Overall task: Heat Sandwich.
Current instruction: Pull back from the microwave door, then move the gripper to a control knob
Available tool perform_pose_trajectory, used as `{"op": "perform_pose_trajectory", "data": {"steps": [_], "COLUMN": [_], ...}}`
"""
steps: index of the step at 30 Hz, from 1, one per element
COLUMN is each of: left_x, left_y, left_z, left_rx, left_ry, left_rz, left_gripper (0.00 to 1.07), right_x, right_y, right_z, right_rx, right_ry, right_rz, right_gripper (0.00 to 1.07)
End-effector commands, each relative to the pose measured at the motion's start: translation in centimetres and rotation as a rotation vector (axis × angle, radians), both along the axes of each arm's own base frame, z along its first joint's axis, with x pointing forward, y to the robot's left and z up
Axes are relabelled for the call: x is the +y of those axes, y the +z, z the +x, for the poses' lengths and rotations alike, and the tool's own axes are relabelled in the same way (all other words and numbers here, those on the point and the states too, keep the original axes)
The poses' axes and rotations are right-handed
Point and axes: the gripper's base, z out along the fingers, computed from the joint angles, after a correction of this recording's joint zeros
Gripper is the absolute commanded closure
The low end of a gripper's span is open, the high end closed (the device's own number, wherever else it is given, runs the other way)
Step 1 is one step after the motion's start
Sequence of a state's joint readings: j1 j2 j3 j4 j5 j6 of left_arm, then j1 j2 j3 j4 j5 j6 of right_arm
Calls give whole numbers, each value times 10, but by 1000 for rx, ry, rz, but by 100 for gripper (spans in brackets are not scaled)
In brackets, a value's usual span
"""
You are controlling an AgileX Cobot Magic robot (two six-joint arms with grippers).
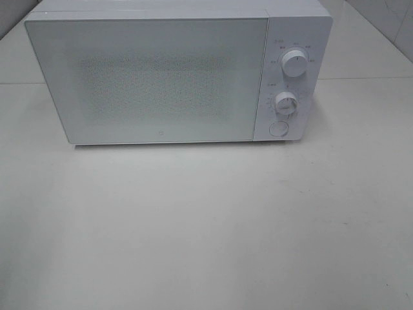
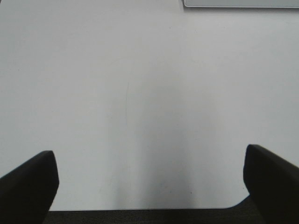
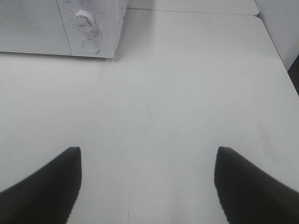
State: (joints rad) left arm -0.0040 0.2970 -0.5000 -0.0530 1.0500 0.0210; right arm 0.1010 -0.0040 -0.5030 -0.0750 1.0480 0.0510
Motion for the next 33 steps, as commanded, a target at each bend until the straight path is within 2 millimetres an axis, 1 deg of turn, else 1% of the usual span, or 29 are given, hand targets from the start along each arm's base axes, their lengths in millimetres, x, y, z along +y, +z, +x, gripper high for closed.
{"op": "perform_pose_trajectory", "data": {"steps": [1,7,9,10,12,14,15,17,19,33], "left_x": [0,0,0,0,0,0,0,0,0,0], "left_y": [1,3,4,5,5,5,6,6,5,6], "left_z": [-3,-14,-20,-26,-28,-34,-41,-43,-50,-49], "left_rx": [-39,-109,-147,-187,-202,-240,-284,-301,-347,-338], "left_ry": [8,7,7,7,7,7,7,6,6,6], "left_rz": [-8,-8,-9,-9,-9,-9,-10,-10,-10,-10], "left_gripper": [3,3,3,3,3,3,3,3,3,3], "right_x": [-1,-1,-1,-1,-1,-1,-1,-1,-1,-1], "right_y": [1,1,1,1,1,1,1,1,1,1], "right_z": [-3,-3,-3,-3,-3,-3,-3,-3,-3,-3], "right_rx": [-33,-33,-33,-33,-33,-33,-33,-33,-33,-33], "right_ry": [-11,-11,-11,-11,-11,-11,-11,-11,-11,-11], "right_rz": [4,4,4,4,4,4,4,4,4,3], "right_gripper": [31,31,31,31,31,31,31,31,31,31]}}
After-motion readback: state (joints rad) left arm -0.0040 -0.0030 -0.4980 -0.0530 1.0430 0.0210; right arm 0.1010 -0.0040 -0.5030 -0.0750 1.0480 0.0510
